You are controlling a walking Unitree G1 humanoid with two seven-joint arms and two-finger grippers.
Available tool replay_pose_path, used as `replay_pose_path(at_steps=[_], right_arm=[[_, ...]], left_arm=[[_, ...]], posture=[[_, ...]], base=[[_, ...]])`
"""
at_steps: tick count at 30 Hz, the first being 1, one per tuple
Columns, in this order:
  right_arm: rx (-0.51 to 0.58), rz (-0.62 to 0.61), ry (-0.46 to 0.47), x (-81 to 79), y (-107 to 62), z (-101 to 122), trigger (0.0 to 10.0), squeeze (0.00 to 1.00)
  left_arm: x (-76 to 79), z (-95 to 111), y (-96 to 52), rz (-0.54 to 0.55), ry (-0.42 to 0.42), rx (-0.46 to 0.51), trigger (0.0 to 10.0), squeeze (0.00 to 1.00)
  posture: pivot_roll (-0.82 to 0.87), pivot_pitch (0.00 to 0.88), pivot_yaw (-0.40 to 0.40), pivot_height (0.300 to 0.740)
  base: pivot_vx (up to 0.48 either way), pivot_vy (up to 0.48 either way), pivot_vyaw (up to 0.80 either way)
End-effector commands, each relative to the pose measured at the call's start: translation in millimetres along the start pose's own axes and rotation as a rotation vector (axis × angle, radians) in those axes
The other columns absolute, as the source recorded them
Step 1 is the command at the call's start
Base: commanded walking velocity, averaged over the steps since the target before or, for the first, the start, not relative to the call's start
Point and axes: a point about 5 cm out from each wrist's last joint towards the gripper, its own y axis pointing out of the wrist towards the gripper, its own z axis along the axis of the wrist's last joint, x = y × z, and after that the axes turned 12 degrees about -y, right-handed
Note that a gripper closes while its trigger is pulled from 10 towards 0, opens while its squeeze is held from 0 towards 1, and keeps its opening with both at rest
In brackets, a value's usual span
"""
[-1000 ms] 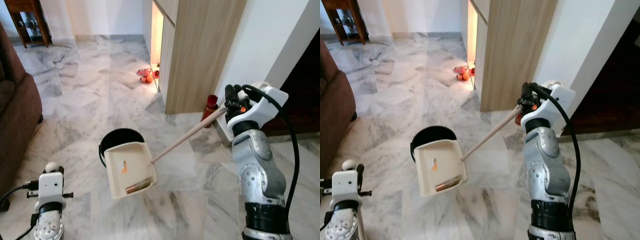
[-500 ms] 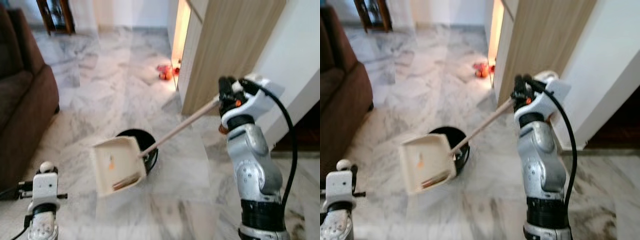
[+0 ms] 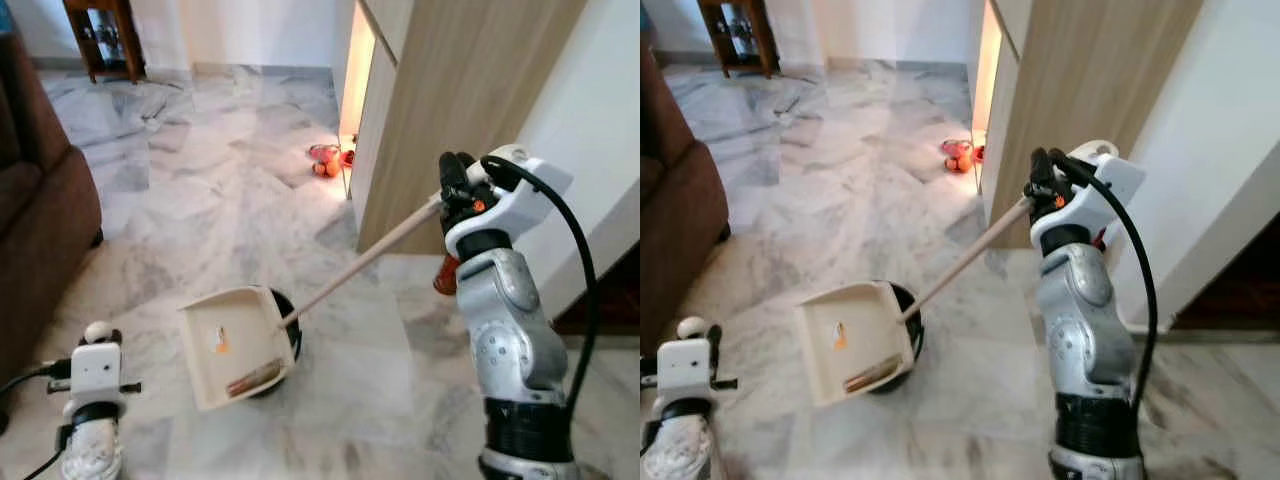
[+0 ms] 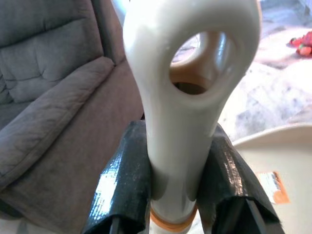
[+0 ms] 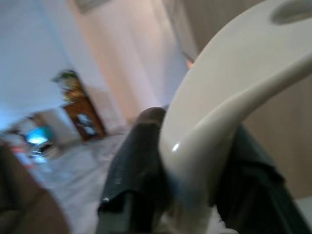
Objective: Sweep floor
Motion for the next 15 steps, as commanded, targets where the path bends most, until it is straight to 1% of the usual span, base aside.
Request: replay_pose_path(at_steps=[1,4,7,13,15], right_arm=[[0.098,0.050,0.018,-14.0,2.8,21.6,10.0,0.00],[0.099,0.050,0.019,-13.9,2.4,21.4,10.0,0.00],[0.105,0.057,0.016,-15.1,2.1,22.1,10.0,0.00],[0.104,0.061,0.018,-15.3,2.3,22.1,10.0,0.00],[0.104,0.058,0.026,-15.4,2.5,22.2,10.0,0.00]], left_arm=[[-11.7,3.8,2.1,0.025,0.032,0.022,10.0,0.00],[-11.3,4.0,2.3,0.024,0.031,0.023,10.0,0.00],[-11.5,4.1,2.9,0.024,0.032,0.024,10.0,0.00],[-11.6,4.1,3.3,0.028,0.033,0.026,10.0,0.00],[-11.8,4.2,3.2,0.030,0.032,0.028,10.0,0.00]], posture=[[0.11,0.000,-0.043,0.740],[0.11,0.000,-0.043,0.740],[0.11,0.000,-0.043,0.740],[0.11,0.000,-0.044,0.740],[0.11,0.000,-0.044,0.740]], base=[[0.386,0.000,0.46],[0.386,0.000,0.42],[0.382,0.000,0.00],[0.384,0.000,0.49],[0.384,0.000,0.00]])
